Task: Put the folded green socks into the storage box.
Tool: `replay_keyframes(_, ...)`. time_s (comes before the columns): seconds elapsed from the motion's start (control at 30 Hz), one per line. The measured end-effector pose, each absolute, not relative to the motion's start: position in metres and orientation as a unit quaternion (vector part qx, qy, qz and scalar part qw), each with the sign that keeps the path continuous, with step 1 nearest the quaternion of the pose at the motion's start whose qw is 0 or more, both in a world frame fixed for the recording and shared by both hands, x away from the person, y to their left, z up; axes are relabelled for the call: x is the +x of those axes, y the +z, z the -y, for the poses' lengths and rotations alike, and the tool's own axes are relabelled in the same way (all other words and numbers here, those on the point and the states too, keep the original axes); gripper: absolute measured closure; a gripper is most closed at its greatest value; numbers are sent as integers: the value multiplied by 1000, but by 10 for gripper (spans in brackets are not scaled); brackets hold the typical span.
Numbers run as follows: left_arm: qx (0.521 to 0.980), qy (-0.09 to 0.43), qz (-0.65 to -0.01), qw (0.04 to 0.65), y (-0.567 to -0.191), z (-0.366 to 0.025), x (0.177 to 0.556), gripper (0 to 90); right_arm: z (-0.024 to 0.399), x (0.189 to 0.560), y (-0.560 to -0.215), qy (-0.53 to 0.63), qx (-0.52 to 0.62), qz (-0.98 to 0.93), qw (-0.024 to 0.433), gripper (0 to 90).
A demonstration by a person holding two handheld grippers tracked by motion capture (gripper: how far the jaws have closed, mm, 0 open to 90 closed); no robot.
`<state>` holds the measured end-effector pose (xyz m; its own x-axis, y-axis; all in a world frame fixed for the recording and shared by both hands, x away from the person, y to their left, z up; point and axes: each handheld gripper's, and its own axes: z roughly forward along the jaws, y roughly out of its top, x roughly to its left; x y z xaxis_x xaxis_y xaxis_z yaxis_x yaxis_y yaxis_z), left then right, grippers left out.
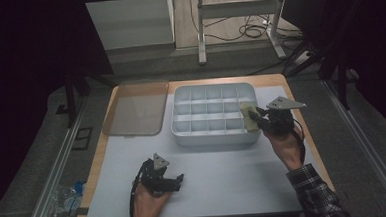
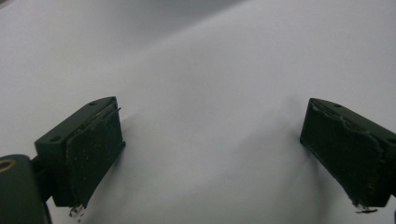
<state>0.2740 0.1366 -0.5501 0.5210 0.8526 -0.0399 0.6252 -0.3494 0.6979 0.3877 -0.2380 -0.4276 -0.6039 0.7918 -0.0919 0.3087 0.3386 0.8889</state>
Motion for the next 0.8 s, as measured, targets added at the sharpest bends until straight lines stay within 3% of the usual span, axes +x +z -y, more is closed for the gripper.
replay_keyframes(0.8,803,167,-460,339,-550,-136,274,56,233,420,-473,427,359,-771,308,701)
